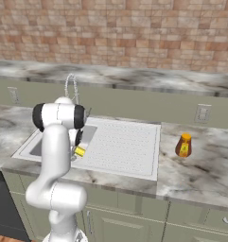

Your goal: Turn on the sink faucet. Then move the corn from the counter to the sink. Turn off the sink. Move the vegetable from the sink to the pot next to the stove. Finally move the pot to the rear left burner.

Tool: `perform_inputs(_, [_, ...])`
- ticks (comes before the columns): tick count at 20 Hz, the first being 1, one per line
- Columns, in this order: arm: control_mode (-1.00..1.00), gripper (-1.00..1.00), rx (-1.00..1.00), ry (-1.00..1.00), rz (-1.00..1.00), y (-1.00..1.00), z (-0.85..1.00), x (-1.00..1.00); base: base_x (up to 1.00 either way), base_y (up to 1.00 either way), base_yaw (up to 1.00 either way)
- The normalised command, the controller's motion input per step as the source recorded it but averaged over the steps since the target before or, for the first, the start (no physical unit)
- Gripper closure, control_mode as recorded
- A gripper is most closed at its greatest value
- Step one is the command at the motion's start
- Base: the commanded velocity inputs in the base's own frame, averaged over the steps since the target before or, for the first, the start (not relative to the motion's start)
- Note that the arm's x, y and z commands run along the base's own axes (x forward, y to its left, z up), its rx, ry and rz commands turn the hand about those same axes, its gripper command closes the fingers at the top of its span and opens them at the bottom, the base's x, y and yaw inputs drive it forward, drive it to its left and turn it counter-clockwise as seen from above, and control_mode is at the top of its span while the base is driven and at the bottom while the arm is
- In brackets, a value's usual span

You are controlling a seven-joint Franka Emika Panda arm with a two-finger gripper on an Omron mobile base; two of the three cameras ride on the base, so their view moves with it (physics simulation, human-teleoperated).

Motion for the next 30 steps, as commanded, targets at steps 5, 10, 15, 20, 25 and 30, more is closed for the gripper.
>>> perform_inputs(5, [-1.00,1.00,0.00,0.00,0.00,0.10,-0.23,0.23,0.00,0.00,0.00])
perform_inputs(10, [-1.00,1.00,0.00,0.00,0.00,0.11,-0.22,0.20,0.00,0.00,0.00])
perform_inputs(15, [-1.00,1.00,0.00,0.00,0.00,0.07,-0.23,0.17,0.00,0.00,0.00])
perform_inputs(20, [-1.00,1.00,0.00,0.00,0.00,0.05,-0.27,0.14,0.00,0.00,0.00])
perform_inputs(25, [-1.00,1.00,0.00,0.00,0.00,0.04,-0.21,0.09,0.00,0.00,0.00])
perform_inputs(30, [-1.00,-1.00,0.04,0.01,0.00,0.00,-0.22,0.00,0.00,0.00,0.00])
